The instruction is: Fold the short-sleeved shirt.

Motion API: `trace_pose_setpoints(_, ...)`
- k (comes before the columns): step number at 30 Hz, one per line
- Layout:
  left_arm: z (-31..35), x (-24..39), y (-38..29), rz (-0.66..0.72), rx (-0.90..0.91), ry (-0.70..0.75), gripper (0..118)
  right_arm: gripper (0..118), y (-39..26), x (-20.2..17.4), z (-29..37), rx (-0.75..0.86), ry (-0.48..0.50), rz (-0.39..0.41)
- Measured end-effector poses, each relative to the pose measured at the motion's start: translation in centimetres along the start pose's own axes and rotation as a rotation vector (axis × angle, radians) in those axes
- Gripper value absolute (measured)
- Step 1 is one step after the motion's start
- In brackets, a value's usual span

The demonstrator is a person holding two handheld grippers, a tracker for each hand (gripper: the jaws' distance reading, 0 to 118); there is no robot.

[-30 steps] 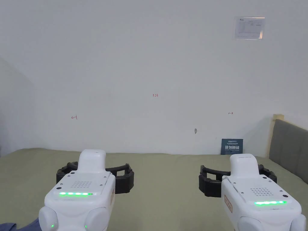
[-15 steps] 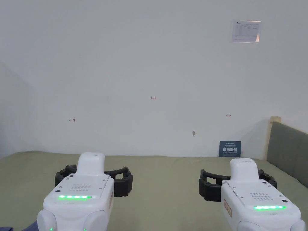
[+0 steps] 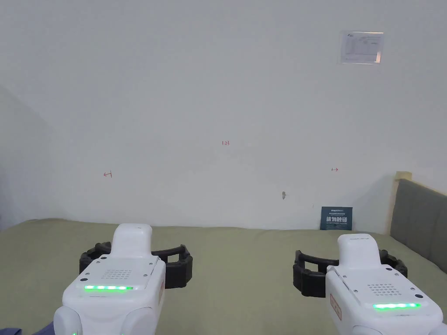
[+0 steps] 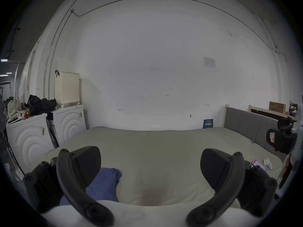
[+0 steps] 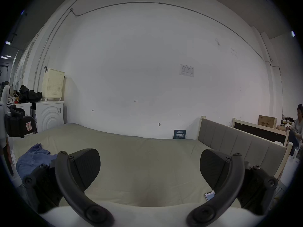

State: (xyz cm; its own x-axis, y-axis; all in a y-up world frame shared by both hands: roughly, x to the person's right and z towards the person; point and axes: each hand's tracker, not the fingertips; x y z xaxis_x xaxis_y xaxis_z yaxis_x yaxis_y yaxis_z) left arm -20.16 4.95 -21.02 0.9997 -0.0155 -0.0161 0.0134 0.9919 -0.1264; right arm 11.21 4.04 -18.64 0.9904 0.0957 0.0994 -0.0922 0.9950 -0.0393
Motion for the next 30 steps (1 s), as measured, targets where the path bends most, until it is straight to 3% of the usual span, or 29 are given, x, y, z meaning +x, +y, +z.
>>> trace_pose_setpoints(14, 0.0, 0.1, -0.1, -0.015, -0.016, 0.006, 118, 114, -0.4, -0.2, -0.1, -0.021, 0.012, -0.008)
trace_pose_setpoints(15, 0.0, 0.1, -0.1, -0.021, -0.015, 0.01, 113, 101, -0.3, -0.3, 0.0, -0.024, 0.011, -0.005)
trace_pose_setpoints(16, 0.0, 0.1, -0.2, -0.028, -0.016, 0.004, 91, 73, -0.3, -0.3, 0.1, -0.022, 0.011, -0.004)
trace_pose_setpoints(17, 0.1, 0.1, -0.2, -0.035, -0.016, 0.001, 46, 31, -0.3, -0.3, 0.3, -0.013, 0.014, -0.004)
trace_pose_setpoints(18, 0.2, 0.2, -0.2, -0.041, -0.006, -0.002, 0, 0, -0.3, -0.5, 0.4, -0.011, 0.009, -0.002)
trace_pose_setpoints(20, 0.0, 0.4, -0.6, -0.035, -0.001, 0.026, 0, 0, -0.2, -0.6, 0.3, 0.013, -0.046, -0.008)
trace_pose_setpoints(22, -0.1, 0.1, -0.7, -0.01, -0.04, -0.032, 0, 0, 0.2, -0.1, 0.4, -0.035, 0.009, -0.05)
trace_pose_setpoints(30, -0.3, 0.3, -1.2, -0.02, -0.039, -0.032, 0, 0, -0.3, 0.6, 0.3, -0.047, -0.027, -0.052)
